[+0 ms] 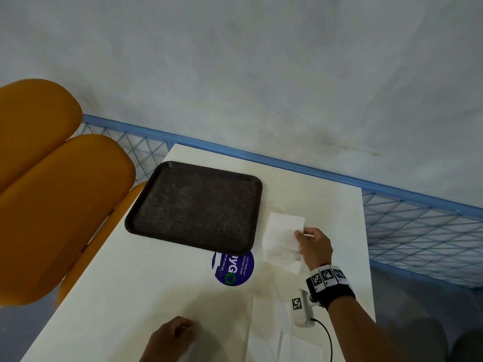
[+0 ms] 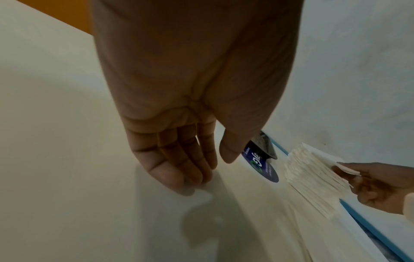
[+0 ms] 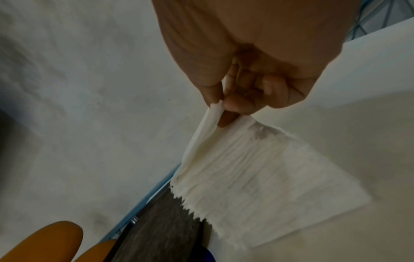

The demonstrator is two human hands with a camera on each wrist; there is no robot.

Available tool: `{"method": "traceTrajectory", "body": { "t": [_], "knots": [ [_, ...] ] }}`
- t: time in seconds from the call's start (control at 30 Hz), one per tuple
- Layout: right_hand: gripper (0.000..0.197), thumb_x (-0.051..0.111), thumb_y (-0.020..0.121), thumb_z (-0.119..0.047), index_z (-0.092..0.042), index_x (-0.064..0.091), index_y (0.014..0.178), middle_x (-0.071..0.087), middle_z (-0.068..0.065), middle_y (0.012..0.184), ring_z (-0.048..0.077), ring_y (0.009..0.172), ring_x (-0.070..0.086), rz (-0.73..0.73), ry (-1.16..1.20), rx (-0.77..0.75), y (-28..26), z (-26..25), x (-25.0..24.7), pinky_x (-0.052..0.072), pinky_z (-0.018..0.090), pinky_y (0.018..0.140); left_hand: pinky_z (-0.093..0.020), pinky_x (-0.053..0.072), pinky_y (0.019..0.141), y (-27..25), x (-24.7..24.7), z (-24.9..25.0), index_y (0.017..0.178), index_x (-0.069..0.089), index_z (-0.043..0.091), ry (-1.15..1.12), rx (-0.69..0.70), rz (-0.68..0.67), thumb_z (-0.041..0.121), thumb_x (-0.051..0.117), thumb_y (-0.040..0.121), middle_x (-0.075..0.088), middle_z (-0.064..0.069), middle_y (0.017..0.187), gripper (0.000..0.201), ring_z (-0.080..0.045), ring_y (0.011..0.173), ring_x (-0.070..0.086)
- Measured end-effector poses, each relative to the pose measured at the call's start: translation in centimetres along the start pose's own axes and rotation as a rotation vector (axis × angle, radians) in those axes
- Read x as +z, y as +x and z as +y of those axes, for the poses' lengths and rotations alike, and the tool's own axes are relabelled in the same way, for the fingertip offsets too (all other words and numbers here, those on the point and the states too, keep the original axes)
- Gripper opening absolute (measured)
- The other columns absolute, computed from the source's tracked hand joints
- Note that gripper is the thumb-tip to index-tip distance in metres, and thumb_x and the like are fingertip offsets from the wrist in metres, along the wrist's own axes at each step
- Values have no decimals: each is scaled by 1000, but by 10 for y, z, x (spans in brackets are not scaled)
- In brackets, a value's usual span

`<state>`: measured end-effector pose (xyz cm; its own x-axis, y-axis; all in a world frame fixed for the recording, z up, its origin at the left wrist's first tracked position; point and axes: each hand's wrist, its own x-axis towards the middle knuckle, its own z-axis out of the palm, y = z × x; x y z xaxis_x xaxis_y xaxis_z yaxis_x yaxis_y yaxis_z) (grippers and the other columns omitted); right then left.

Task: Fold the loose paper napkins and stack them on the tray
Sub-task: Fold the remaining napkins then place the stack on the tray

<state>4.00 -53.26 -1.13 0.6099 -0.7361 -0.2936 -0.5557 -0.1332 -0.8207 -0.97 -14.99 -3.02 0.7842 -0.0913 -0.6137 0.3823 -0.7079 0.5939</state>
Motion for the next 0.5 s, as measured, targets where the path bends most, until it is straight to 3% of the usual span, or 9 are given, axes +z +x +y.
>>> {"method": "traceTrajectory", "body": {
  "t": [0.13,0.23,0.4,0.5],
  "knots": [
    [21,71,85,-35,-20,66,99,74,-1,84,20,80,70,-4,-83,-4,0,1,-2,45,24,65,-14,48,71,0,3,-2,83,73,44,9,0,10,35,73,84,70,31,73,10,8,78,65],
    [29,70,89,-34,-21,59,113,66,1,98,22,90,64,51,-142,-48,-6,-3,-4,40,24,67,-9,41,68,2,5,-4,84,73,45,19,3,33,34,72,85,70,27,72,11,11,78,61],
    [32,66,92,-25,-24,57,123,51,2,118,20,100,56,158,-270,-268,-20,-13,6,48,31,75,-8,40,70,7,9,-12,86,74,44,51,14,31,35,74,84,70,29,73,9,10,80,62],
    [31,61,95,-22,-25,62,126,54,4,127,22,115,51,77,-485,-464,-28,-12,17,51,34,85,-10,42,72,9,11,-16,87,71,45,76,38,18,34,74,85,71,29,76,11,7,83,64]
  ]
}}
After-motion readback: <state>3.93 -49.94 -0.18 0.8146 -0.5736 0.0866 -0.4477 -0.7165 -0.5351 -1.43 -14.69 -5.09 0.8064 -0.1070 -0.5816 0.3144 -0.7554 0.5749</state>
